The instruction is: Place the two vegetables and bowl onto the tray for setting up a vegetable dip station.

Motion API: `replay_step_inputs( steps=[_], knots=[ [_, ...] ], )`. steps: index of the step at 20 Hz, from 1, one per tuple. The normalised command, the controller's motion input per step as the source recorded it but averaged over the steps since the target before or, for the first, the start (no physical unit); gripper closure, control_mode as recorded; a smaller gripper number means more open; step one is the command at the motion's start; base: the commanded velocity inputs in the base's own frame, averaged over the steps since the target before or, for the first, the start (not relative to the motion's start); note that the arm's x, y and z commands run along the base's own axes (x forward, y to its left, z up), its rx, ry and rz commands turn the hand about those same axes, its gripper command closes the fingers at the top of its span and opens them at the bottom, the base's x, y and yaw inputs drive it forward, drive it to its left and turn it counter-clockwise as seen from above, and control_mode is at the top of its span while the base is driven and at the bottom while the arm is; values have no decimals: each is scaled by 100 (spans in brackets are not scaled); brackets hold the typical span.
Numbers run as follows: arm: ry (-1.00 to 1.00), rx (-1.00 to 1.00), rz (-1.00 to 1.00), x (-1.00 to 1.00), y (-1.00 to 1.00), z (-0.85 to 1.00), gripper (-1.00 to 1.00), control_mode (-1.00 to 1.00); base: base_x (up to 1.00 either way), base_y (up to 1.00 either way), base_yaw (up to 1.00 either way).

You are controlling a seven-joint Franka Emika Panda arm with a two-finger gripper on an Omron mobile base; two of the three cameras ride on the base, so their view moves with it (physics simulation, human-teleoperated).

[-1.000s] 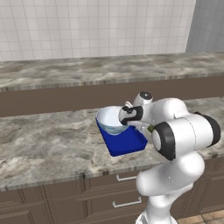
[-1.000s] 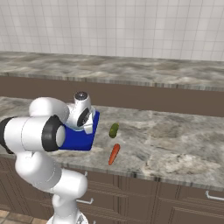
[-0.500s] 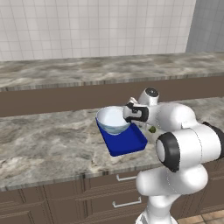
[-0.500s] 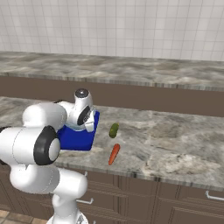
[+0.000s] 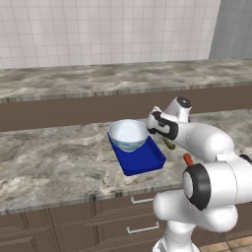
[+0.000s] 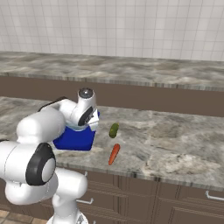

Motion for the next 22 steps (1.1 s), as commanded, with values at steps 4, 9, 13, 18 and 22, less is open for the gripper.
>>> replay_step_inputs(
  steps=[4, 9, 13, 18, 22],
  knots=[
    [-9, 0, 19, -26, -30, 28, -100, -100, 0, 0, 0],
    [-14, 0, 19, -30, -34, 30, -100, -100, 0, 0, 0],
    [-13, -1, 20, -31, -34, 26, -100, -100, 0, 0, 0],
    [-7, -6, 19, -33, -33, 20, -100, -100, 0, 0, 0],
    [-1, -14, 12, -28, -22, 17, -100, -100, 0, 0, 0]
  ],
)
